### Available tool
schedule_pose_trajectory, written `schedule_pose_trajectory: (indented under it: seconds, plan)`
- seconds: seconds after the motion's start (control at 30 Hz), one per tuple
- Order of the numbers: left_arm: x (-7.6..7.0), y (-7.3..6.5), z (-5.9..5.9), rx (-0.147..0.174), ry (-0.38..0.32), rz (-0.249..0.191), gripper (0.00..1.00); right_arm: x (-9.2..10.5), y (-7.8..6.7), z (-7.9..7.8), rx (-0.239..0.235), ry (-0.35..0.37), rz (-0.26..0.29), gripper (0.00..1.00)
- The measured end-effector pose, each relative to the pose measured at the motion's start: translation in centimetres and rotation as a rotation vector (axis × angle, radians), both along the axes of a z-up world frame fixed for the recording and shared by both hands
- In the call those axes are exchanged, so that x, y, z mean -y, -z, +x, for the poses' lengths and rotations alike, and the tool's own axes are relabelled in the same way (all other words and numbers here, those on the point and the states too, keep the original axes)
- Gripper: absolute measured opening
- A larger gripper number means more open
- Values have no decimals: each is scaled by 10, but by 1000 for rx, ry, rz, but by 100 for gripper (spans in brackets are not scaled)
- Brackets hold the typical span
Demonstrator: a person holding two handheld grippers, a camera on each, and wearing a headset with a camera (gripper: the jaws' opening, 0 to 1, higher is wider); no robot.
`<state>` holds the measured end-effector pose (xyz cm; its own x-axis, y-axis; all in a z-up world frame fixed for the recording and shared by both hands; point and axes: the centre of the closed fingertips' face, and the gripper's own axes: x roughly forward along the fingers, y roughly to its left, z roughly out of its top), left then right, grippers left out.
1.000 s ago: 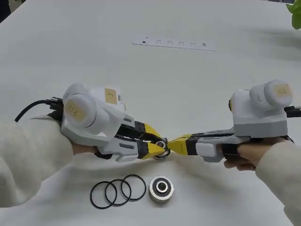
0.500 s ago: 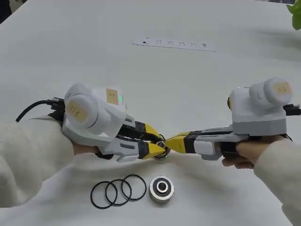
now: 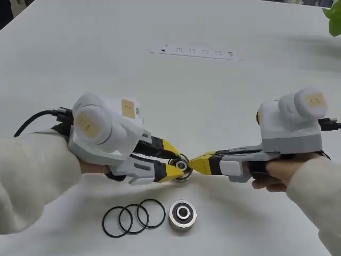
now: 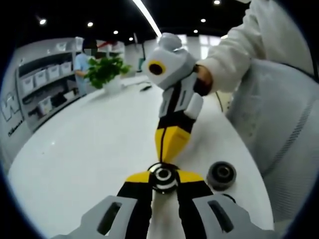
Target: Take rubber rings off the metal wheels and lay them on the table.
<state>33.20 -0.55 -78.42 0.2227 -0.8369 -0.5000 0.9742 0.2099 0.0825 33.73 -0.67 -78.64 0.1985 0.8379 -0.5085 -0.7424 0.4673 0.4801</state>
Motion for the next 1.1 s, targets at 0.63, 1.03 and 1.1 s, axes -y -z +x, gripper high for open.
schedule_pose_trajectory:
  seconds: [0.63, 1.03, 1.1]
  plan:
    - [-33, -42, -24, 6, -35, -37, 50, 1, -19, -7, 30, -15, 7, 0]
    - [-57, -64, -40, 15, -97, -54, 66, -2, -35, -11, 55, -26, 19, 0]
    - [-60, -68, -43, 22, -103, -58, 66, -2, -36, -12, 57, -26, 21, 0]
